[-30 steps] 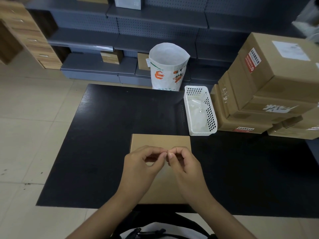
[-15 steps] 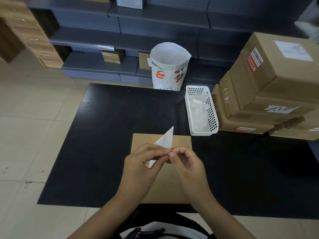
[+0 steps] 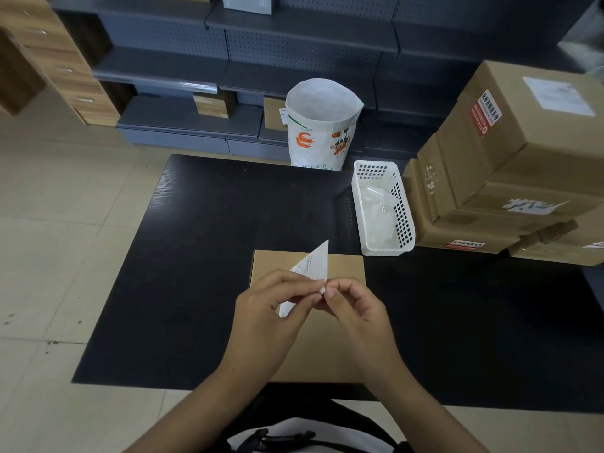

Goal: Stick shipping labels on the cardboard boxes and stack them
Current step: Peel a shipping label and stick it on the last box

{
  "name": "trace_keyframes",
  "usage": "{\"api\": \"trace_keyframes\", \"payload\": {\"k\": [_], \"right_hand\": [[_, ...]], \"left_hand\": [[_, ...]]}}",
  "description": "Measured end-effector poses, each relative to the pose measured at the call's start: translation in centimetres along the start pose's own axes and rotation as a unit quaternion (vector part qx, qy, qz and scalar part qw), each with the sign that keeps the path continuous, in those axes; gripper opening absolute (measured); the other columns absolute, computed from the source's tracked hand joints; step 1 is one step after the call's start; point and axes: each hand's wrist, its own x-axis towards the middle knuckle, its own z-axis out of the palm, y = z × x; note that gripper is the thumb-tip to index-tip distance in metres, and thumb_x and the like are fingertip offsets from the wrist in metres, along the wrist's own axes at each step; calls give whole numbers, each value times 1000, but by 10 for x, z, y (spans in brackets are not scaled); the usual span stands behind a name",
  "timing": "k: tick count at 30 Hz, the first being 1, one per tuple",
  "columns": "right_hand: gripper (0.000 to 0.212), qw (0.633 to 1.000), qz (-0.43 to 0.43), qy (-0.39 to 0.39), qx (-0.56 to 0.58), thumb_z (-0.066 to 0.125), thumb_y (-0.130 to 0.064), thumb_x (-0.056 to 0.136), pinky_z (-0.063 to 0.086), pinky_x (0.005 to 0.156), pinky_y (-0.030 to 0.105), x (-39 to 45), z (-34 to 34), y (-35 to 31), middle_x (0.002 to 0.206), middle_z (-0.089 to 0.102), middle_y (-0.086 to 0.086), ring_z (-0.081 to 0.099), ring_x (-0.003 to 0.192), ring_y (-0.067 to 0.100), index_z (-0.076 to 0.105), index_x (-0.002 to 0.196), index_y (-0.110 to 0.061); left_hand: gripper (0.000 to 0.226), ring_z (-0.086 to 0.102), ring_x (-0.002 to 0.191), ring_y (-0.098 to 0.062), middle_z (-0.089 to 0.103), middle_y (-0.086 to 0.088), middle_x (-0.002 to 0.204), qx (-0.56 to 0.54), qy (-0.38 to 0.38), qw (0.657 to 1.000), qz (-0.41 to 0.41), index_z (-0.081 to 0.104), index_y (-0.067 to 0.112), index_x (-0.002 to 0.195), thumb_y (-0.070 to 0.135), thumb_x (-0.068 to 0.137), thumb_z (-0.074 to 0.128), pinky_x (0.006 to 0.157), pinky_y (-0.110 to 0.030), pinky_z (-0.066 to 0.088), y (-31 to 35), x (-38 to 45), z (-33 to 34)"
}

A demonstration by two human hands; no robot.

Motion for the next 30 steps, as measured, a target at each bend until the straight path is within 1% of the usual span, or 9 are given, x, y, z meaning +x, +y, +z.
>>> {"api": "trace_keyframes", "payload": {"k": [2,5,8,11,15,21,25,30], "right_hand": [[12,1000,0,3,-5,54,-2,93,54,80,23,-1,1,0,82,73,2,69,82,13,65,89,0],[12,1000,-2,8,-3,54,-1,93,55,82,25,-2,2,0,83,73,4,70,84,16,65,90,2],[11,1000,-7,9,-13,56,0,92,54,77,22,-4,3,-2,81,73,0,70,82,13,65,87,-2],[14,1000,-7,13,-24,56,0,92,53,75,19,-4,5,-2,79,72,-2,69,80,10,65,84,-6],[14,999,-6,13,-31,55,0,92,53,74,19,-4,6,-2,79,72,-3,69,78,8,66,85,-5],[16,998,-13,19,-51,59,5,89,55,75,23,-1,4,-1,81,72,6,70,80,17,68,81,-5],[17,996,-13,25,-80,61,8,85,58,76,29,1,0,0,79,72,9,71,80,23,69,77,-4],[15,993,-18,19,-118,64,8,83,58,77,30,1,-4,1,80,73,9,71,79,21,71,79,-6]], "left_hand": [[19,66,87,-5,69,12,90,6,-4,1000,1,77,18,95,10,78,74,75,-11,49,0,-1,-1],[20,66,87,-4,68,14,89,11,0,1000,-1,77,19,95,8,78,74,74,-10,48,-1,-1,-2],[20,66,87,-3,68,14,90,15,-3,1000,4,77,18,96,9,78,74,74,-10,49,-2,-1,-3],[21,65,87,-4,68,12,91,21,-10,1000,9,77,16,96,6,78,75,75,-11,49,-2,-2,-4],[23,65,87,-3,68,11,91,27,-13,999,13,77,16,97,4,78,76,75,-11,49,-3,-2,-5],[22,65,87,-4,68,9,91,19,-16,1000,12,77,15,96,3,77,76,75,-11,49,-5,-3,-8],[23,65,89,-4,68,8,92,28,-33,999,17,77,16,97,5,77,76,77,-12,49,-6,-3,-9],[23,64,91,-3,68,10,92,28,-49,998,15,77,17,97,4,77,75,79,-10,48,-7,-4,-10]]}}
